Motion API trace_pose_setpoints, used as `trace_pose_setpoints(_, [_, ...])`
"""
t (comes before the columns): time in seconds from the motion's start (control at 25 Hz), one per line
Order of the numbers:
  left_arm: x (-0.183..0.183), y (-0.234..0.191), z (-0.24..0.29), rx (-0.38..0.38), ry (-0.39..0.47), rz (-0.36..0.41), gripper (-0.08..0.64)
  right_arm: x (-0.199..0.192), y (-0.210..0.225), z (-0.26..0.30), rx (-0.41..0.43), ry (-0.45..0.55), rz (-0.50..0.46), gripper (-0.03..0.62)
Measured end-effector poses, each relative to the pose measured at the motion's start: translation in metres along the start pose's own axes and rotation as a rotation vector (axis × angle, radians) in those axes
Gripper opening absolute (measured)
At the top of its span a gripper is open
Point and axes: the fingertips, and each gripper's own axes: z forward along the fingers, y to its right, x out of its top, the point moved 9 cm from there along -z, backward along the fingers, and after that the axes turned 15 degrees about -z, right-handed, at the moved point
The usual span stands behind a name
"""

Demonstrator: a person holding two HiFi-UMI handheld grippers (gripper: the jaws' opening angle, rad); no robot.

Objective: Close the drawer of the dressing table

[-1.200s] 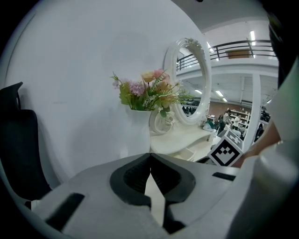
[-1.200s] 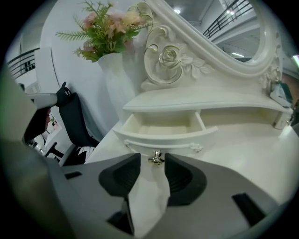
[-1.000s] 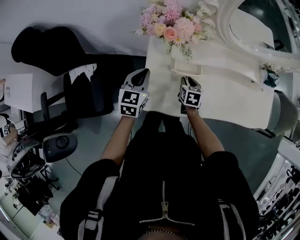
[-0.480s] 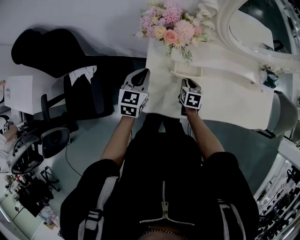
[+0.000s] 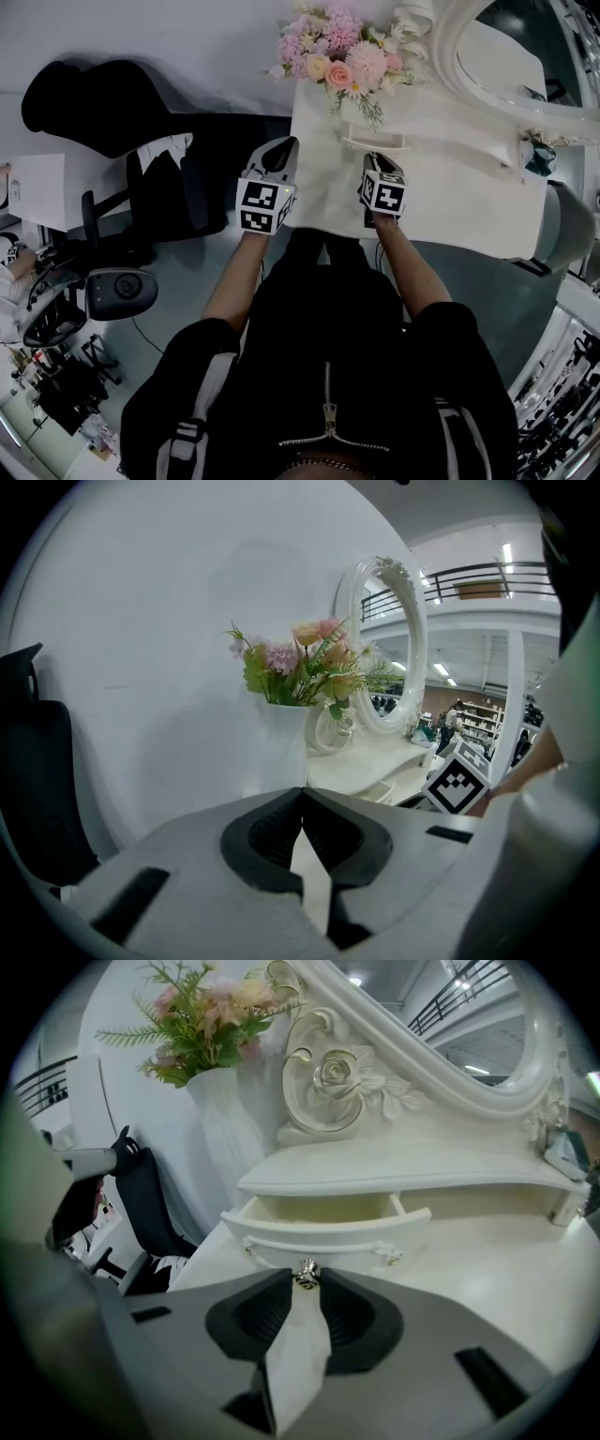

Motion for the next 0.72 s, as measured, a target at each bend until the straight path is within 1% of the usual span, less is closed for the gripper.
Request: trace_pose_setpoints(0.72, [0.005, -0.013, 0.003, 0.029, -0.003, -0.01, 0.006, 0.015, 0.009, 0.018, 0.02, -0.012, 0.009, 0.095])
